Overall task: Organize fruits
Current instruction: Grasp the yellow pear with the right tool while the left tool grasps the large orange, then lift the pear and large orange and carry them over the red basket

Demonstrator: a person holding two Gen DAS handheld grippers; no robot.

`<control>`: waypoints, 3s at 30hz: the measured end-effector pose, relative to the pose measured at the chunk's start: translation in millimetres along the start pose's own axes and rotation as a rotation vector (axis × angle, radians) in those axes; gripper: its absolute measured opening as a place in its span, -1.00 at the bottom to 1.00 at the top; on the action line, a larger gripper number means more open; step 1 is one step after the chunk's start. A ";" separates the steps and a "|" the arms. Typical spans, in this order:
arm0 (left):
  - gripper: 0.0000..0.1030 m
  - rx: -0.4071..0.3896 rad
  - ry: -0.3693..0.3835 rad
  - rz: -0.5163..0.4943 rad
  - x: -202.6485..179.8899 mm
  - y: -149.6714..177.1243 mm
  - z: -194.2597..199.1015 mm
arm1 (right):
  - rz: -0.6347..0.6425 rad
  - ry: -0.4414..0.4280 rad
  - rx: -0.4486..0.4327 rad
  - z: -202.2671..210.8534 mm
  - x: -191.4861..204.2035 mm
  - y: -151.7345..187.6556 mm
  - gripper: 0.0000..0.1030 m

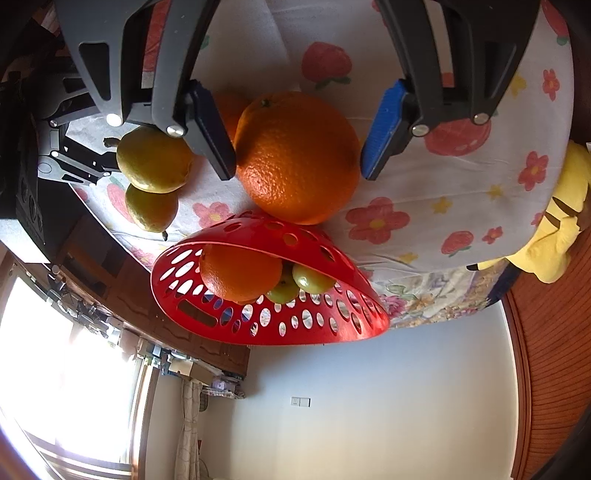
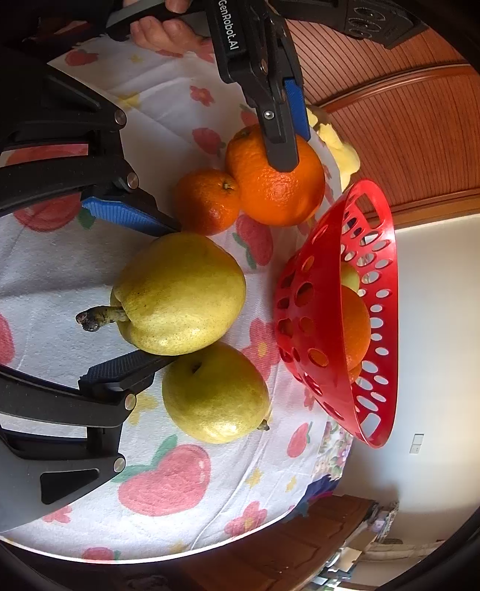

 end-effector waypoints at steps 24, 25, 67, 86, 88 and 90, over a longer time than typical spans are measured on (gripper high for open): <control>0.56 0.037 -0.036 -0.012 5.2 -1.6 -22.3 | -0.005 0.001 -0.002 -0.6 -0.1 -4.1 0.24; 0.55 0.036 -0.031 -0.011 5.8 -1.0 -21.8 | -0.006 0.000 -0.002 -0.6 -0.1 -4.2 0.25; 0.48 -0.076 -0.012 -0.005 13.9 22.4 48.1 | 0.039 -0.010 -0.081 25.0 15.5 -11.9 0.26; 0.48 -0.202 0.012 -0.071 -1.5 -59.1 93.7 | 0.092 -0.030 -0.239 95.9 8.9 -71.6 0.26; 0.48 -0.200 0.009 -0.073 -1.9 -68.8 88.9 | 0.090 -0.025 -0.242 94.6 1.3 -83.6 0.26; 0.48 -0.196 0.009 -0.077 -2.9 -78.0 83.2 | 0.095 -0.021 -0.243 91.8 -5.2 -93.1 0.26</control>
Point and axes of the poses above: each gripper's, at about its wrist camera, not at the fingertips, and z roughly against the way its jaws point, x to its left, y to its underside, the point moved 8 cm from there along -z, roughly the way its jaws point, and after that the axes turned 9 degrees about x, right-handed, at the moved point
